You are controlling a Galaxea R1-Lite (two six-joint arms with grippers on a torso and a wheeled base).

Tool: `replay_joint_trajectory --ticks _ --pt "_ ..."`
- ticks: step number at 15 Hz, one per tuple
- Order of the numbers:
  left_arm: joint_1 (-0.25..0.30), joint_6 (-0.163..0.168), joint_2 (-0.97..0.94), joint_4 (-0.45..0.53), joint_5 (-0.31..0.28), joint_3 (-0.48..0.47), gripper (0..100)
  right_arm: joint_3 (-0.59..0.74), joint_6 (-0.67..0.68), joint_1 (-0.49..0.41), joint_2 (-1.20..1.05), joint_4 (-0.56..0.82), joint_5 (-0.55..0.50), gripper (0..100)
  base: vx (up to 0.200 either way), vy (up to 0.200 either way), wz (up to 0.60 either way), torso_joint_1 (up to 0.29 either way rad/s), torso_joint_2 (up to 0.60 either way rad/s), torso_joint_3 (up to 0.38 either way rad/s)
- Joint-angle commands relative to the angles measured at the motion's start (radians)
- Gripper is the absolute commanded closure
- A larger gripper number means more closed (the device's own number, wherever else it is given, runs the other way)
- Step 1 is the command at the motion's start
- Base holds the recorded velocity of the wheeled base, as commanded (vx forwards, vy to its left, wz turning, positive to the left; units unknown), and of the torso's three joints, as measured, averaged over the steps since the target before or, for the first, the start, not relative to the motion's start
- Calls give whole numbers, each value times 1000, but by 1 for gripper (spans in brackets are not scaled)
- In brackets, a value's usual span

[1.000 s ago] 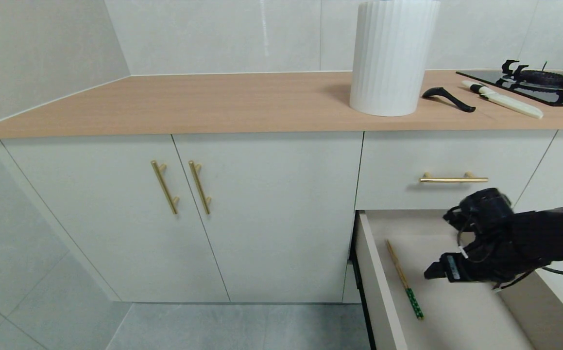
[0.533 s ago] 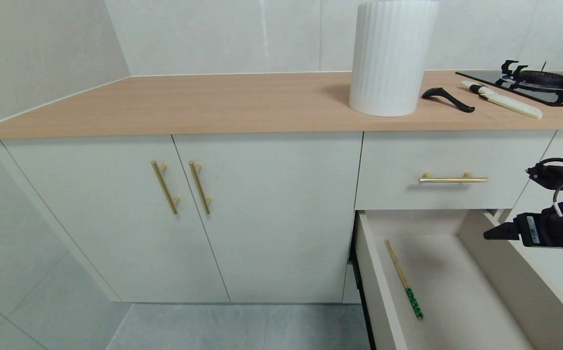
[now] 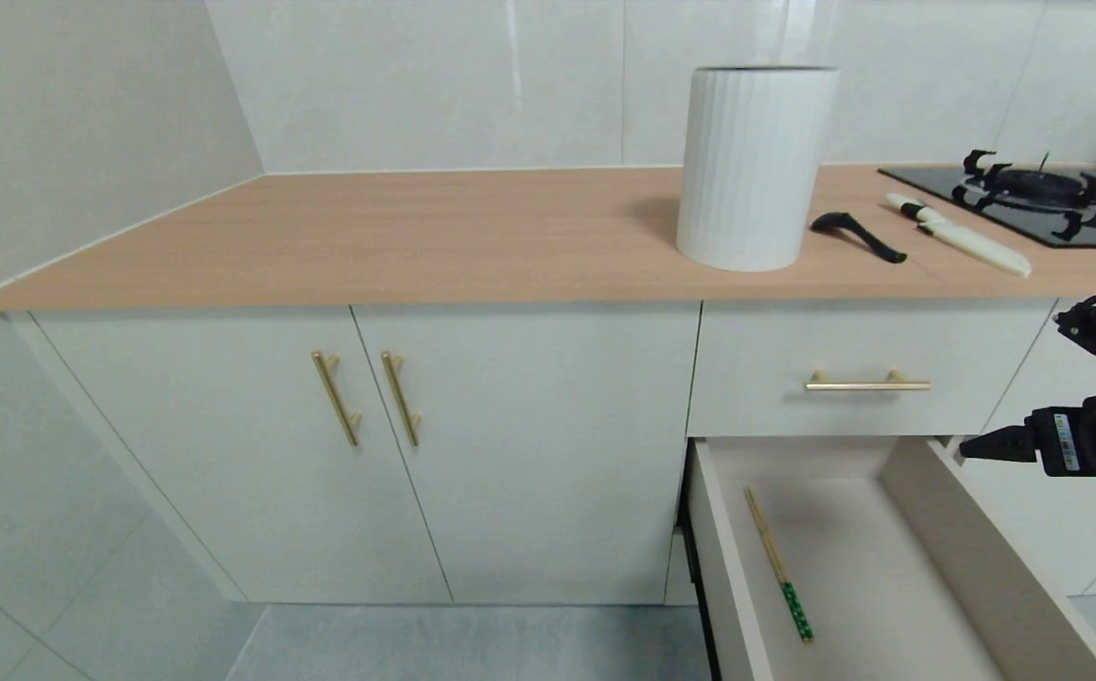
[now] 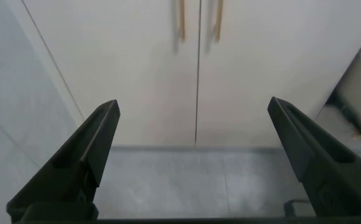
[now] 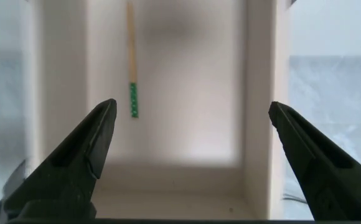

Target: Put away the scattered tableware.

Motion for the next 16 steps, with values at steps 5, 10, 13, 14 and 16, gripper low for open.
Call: replay_joint_trajectory --ticks 5,10,13,14,16 --pt "0 0 2 -1 0 0 0 2 -2 0 -7 1 0 0 0 0 0 212 -490 -274" --pt "0 0 2 -1 0 0 0 2 -2 0 -10 1 -2 0 0 0 0 216 -481 -273" --pt "0 0 2 -1 0 0 0 10 -2 0 -13 1 -2 0 0 0 0 227 -496 -266" --pt "0 0 2 -1 0 0 0 13 -6 0 -13 -1 -2 0 0 0 0 237 -505 -286" --pt "1 0 2 -1 0 0 0 15 -22 -1 -13 -1 0 0 0 0 0 241 -505 -281"
